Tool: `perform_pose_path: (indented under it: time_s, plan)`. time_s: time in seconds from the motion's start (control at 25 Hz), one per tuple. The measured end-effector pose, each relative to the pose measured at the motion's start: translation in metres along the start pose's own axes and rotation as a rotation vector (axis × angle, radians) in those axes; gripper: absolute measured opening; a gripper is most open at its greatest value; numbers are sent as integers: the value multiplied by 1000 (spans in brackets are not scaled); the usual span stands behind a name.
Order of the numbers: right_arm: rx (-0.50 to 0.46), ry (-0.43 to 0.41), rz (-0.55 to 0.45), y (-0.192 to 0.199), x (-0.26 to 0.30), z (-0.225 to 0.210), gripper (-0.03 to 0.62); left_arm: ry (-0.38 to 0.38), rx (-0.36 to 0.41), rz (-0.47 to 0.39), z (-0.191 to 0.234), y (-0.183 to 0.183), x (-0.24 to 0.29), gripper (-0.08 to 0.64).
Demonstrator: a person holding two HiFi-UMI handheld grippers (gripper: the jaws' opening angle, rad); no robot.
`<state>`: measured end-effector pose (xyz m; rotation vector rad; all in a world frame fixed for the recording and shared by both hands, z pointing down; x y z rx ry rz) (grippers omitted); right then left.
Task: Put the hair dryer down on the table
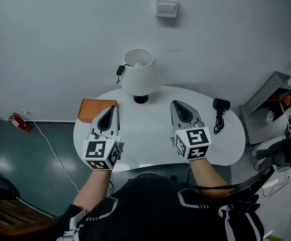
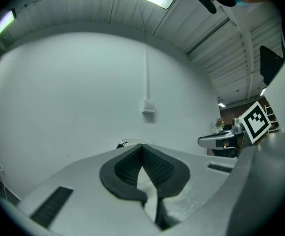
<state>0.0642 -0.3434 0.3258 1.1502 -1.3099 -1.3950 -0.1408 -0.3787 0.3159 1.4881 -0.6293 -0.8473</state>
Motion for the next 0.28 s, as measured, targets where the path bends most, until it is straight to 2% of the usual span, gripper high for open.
perform_pose_path:
  time_s: [0.28]
  plan:
    - [14, 4, 10, 2, 3, -2, 25, -1, -6, 3, 2, 2, 1, 6]
Point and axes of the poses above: the fingertips, and each gripper's own axes: x forward along the fingers, z to its left, y out of its underside, the point moved 2 cm from there along -x, backward along the fingers, and after that the axes turned 9 degrees about -z, right-handed, at the moved point
